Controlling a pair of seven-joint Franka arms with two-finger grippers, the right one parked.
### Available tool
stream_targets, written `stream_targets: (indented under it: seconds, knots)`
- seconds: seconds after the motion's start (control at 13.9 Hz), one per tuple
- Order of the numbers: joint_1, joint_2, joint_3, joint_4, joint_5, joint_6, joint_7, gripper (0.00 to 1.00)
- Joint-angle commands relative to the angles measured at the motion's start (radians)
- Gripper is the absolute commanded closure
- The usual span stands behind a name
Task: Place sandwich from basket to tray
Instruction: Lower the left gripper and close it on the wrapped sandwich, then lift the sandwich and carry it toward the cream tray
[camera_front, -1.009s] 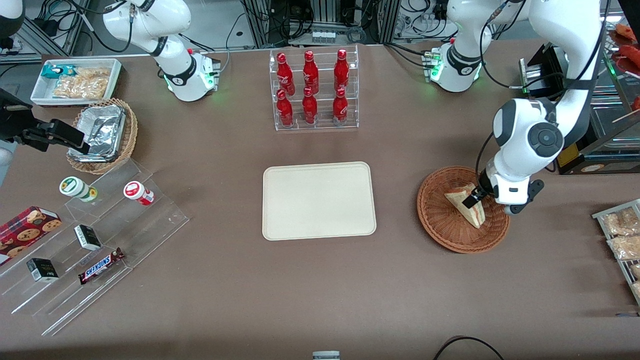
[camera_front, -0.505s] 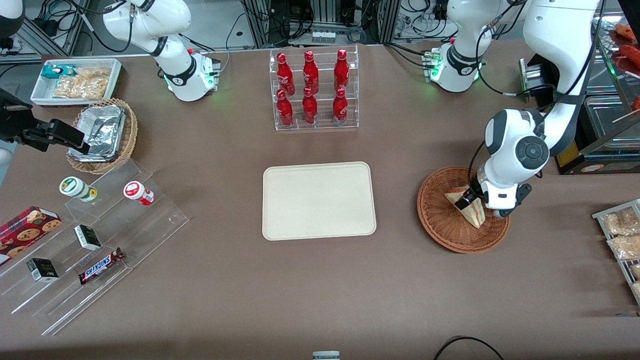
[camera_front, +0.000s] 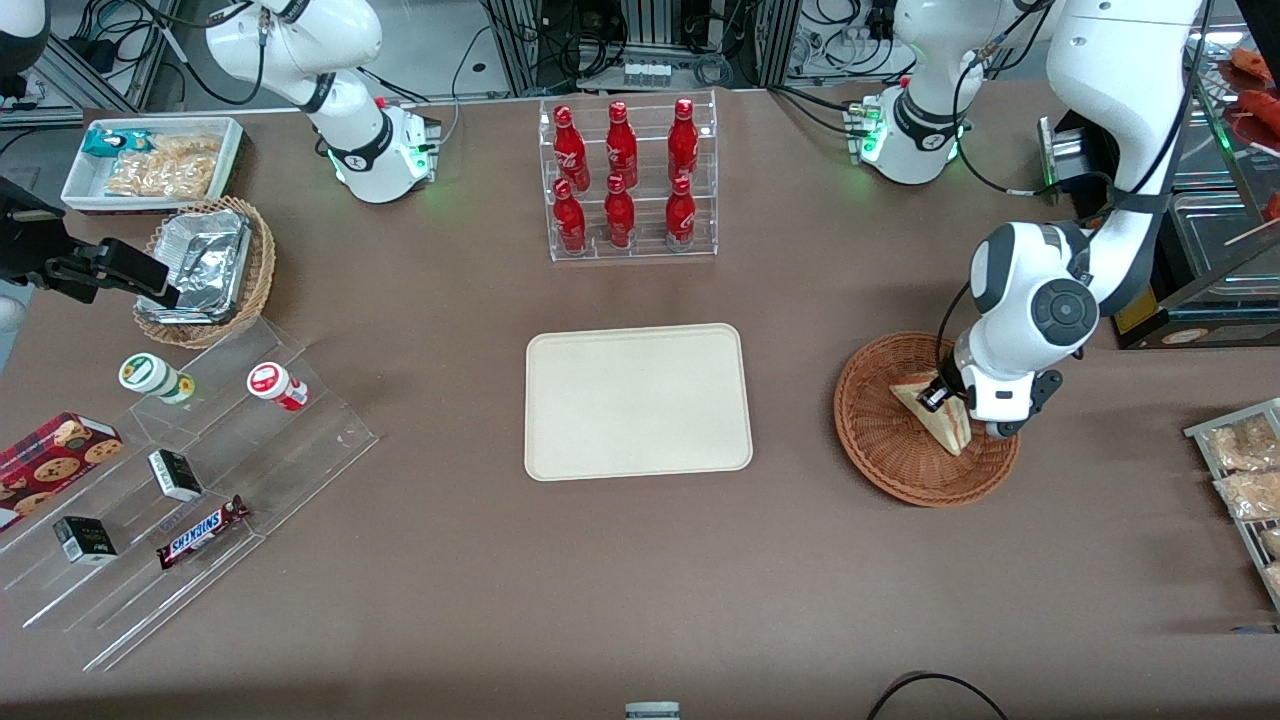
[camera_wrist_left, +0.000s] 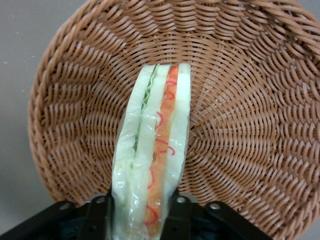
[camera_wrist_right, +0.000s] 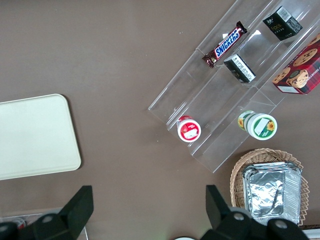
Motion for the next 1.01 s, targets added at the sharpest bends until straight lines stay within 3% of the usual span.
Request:
stream_targets:
  seconds: [0.0,0.36,0.65,0.94]
  knots:
    - [-0.009,0.000,-0.003,0.128,0.003,-0.177,0.016,0.94]
    - [-0.100,-0.013,-0.018,0.206,0.006,-0.288,0.181,0.94]
    - [-0.251,0.042,-0.018,0.267,0.006,-0.285,0.236,0.93]
    - [-0.396,0.150,-0.018,0.394,-0.045,-0.275,0.168,0.93]
